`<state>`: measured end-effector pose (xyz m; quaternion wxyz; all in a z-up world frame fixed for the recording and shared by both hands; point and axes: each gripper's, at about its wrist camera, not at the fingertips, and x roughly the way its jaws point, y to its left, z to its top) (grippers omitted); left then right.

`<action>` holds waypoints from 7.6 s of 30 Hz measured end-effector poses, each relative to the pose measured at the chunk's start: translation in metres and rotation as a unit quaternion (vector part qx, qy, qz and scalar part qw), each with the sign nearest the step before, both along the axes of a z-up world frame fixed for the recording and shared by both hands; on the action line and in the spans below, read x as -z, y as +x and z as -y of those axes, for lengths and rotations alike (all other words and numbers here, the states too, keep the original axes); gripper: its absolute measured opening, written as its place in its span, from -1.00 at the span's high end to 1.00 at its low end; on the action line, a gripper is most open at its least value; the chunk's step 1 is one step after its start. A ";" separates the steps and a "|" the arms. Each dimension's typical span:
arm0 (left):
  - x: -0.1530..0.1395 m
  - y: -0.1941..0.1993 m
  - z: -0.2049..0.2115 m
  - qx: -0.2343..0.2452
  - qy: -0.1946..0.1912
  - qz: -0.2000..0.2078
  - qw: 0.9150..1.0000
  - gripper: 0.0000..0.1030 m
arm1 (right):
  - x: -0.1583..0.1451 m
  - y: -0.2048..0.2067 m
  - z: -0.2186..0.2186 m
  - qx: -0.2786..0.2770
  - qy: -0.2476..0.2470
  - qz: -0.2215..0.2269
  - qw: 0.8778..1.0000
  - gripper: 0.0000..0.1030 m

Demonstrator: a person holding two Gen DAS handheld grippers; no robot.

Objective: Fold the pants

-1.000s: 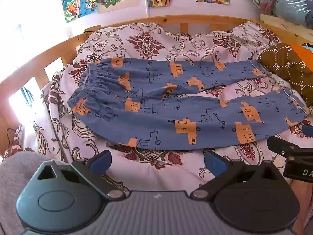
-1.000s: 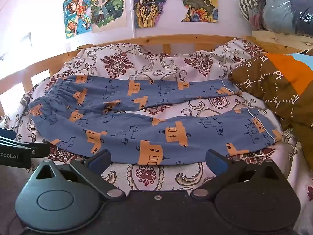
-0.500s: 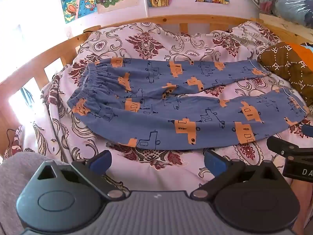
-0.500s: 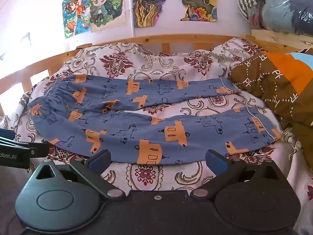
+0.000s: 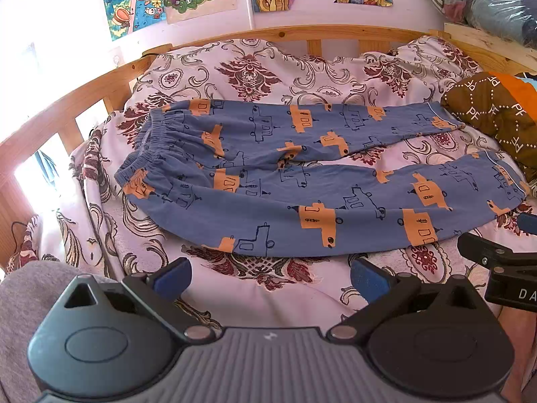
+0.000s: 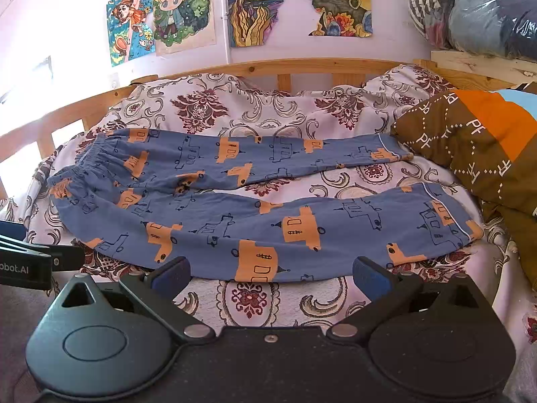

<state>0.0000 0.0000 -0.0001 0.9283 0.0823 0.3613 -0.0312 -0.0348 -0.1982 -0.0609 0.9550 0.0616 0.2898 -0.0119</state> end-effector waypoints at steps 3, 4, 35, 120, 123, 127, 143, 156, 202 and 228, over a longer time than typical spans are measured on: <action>0.000 0.000 0.000 0.000 0.000 0.000 1.000 -1.00 | 0.000 0.000 0.000 0.000 0.000 0.000 1.000 -0.99; 0.000 0.000 0.000 0.000 0.000 0.000 1.000 -1.00 | 0.000 0.000 0.001 0.000 0.000 0.000 1.000 -0.99; 0.000 0.000 0.000 0.000 0.001 0.000 1.000 -1.00 | 0.001 0.000 0.003 0.003 0.002 -0.001 1.000 -0.99; -0.006 0.414 -0.089 0.307 0.215 -0.166 0.912 0.57 | 0.034 0.461 -0.076 -0.432 -0.209 -0.059 0.875 1.00; -0.008 0.415 -0.090 0.299 0.204 -0.171 0.916 0.93 | 0.028 0.451 -0.071 -0.423 -0.206 -0.045 0.881 1.00; -0.013 0.404 -0.086 0.292 0.215 -0.151 0.920 0.99 | 0.014 0.428 -0.063 -0.402 -0.202 -0.016 0.893 1.00; -0.039 0.239 -0.076 0.330 0.279 0.087 0.898 0.99 | -0.043 0.220 -0.047 -0.351 -0.185 0.061 0.916 1.00; -0.013 0.134 -0.087 0.407 0.267 0.037 0.873 0.99 | -0.016 0.107 -0.072 -0.339 -0.135 0.001 0.931 1.00; -0.020 0.123 -0.043 0.387 0.126 -0.117 0.906 -0.93 | 0.000 0.100 -0.005 -0.167 -0.012 -0.095 0.981 -0.99; 0.053 0.088 0.064 0.218 -0.066 -0.051 0.972 -0.91 | -0.002 0.290 0.062 -0.097 0.158 -0.296 0.937 -0.88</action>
